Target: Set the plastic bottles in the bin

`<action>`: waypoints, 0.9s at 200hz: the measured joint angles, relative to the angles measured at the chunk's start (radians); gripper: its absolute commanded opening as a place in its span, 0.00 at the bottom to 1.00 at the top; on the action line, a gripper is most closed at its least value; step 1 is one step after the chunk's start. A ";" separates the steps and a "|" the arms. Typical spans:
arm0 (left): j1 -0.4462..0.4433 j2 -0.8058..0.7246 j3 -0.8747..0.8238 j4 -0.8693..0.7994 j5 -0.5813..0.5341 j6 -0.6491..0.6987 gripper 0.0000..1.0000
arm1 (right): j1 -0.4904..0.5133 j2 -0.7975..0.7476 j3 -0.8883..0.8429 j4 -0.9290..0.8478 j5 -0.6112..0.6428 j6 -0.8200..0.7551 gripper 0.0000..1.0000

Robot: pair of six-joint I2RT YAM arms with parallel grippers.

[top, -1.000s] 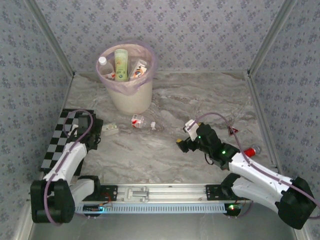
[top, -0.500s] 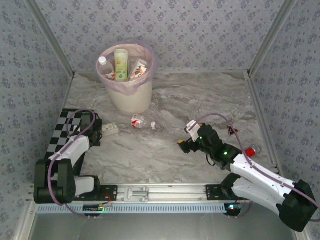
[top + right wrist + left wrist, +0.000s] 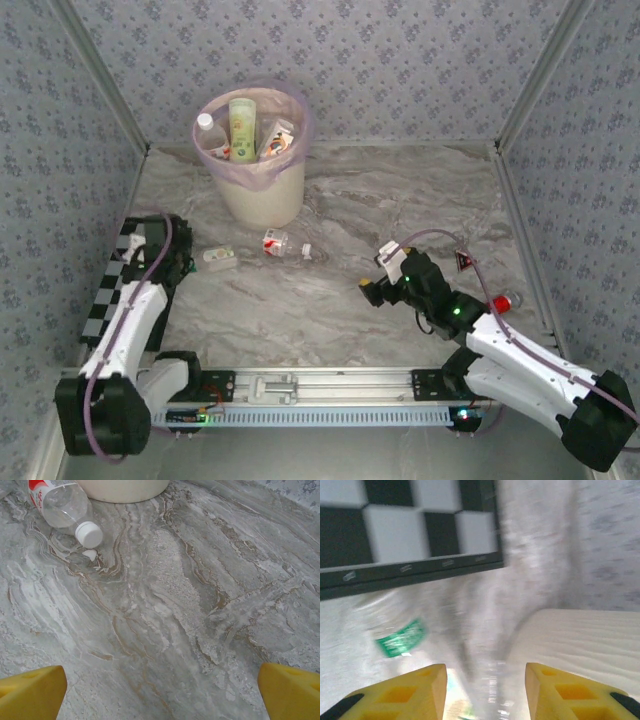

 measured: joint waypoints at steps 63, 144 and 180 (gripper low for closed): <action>0.001 -0.098 0.091 -0.089 -0.007 0.125 0.77 | -0.001 0.000 0.000 0.000 0.000 0.018 1.00; 0.037 0.151 -0.091 -0.003 0.010 0.054 0.98 | -0.001 -0.077 -0.014 -0.050 0.028 0.041 1.00; 0.059 0.295 -0.091 0.091 0.035 0.054 0.97 | -0.001 -0.080 -0.019 -0.063 0.034 0.042 1.00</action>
